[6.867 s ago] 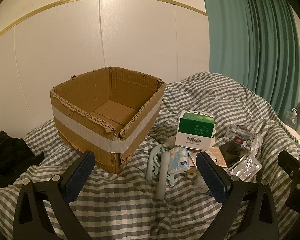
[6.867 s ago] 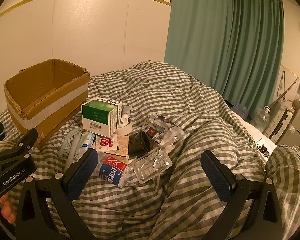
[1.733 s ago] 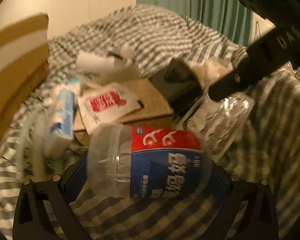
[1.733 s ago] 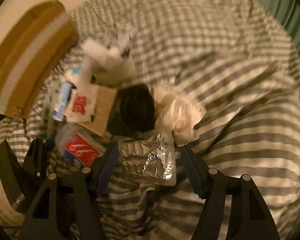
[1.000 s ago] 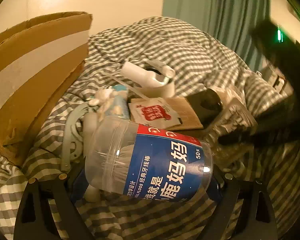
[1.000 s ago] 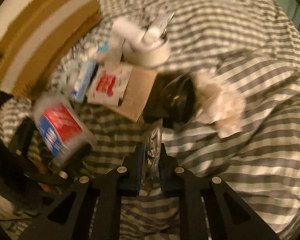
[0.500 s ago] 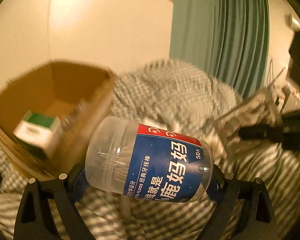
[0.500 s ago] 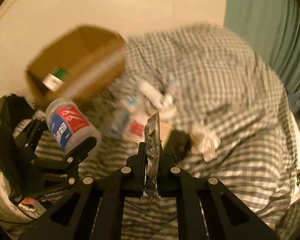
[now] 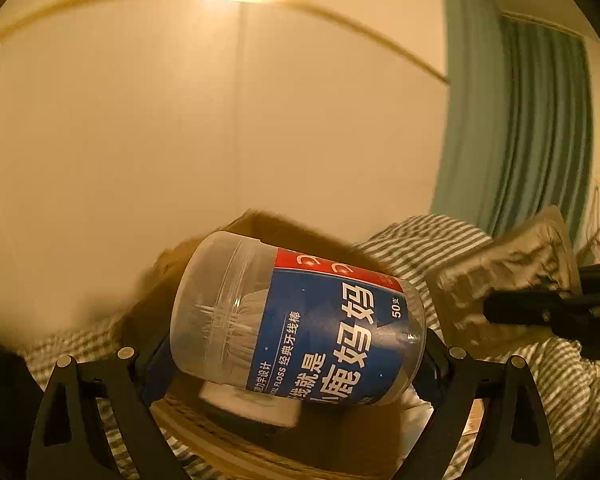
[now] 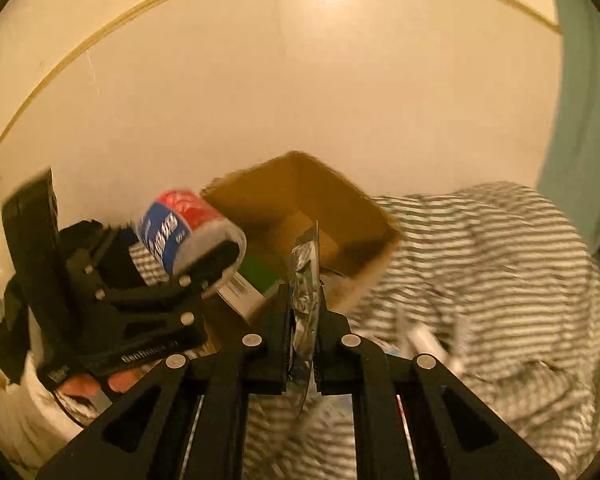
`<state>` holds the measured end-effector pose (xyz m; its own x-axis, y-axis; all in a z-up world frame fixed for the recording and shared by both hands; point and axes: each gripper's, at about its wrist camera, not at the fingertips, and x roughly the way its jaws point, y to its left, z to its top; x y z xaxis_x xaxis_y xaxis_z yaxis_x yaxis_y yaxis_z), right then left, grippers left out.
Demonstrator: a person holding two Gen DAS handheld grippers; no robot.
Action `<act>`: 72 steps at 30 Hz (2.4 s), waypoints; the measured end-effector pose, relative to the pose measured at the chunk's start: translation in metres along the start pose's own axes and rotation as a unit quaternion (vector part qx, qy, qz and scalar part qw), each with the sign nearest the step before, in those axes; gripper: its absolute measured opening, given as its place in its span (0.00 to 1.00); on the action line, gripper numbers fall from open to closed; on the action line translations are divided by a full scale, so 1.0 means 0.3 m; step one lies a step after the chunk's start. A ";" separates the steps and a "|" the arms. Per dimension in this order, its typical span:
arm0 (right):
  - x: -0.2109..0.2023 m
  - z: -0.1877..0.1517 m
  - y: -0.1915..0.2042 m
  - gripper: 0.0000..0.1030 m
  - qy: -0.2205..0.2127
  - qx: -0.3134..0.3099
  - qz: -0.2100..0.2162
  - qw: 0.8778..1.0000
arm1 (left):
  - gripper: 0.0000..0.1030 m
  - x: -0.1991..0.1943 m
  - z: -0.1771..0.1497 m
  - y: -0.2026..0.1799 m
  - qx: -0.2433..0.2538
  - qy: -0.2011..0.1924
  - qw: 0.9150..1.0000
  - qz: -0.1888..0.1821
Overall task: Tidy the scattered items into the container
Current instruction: 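Carry both items into the cardboard box and release them, then grasp the blue tissue pack with left tool while right tool grasps white tissue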
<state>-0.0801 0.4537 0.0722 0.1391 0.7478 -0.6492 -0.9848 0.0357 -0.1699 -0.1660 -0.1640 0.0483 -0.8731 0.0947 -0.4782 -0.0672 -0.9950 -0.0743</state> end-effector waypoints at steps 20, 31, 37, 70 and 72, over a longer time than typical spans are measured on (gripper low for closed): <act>0.226 0.113 -0.071 0.57 -0.011 0.064 -0.012 0.998 | 1.00 0.047 -0.052 0.074 -0.023 0.007 0.999 0.038; -0.220 -0.256 -0.307 0.57 0.028 0.070 -0.140 0.987 | 1.00 -0.180 -0.130 -0.270 0.025 -0.018 0.998 -0.057; -0.282 -0.456 -0.461 0.57 0.058 0.108 -0.170 0.978 | 1.00 -0.123 -0.264 -0.498 0.064 0.045 0.993 -0.083; 0.242 -0.700 -0.875 0.34 0.273 0.155 -0.138 0.939 | 0.80 0.366 -0.613 -0.583 0.144 0.134 0.980 -0.012; 0.231 -0.702 -0.879 0.26 0.272 0.159 -0.133 0.940 | 0.69 0.367 -0.617 -0.587 0.155 0.139 0.978 -0.012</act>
<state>0.2110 0.3564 -0.0842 0.3315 0.2388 -0.9127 -0.8769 0.4348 -0.2047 -0.1609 0.0277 -0.1532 -0.7068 0.0799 -0.7028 -0.2666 -0.9504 0.1601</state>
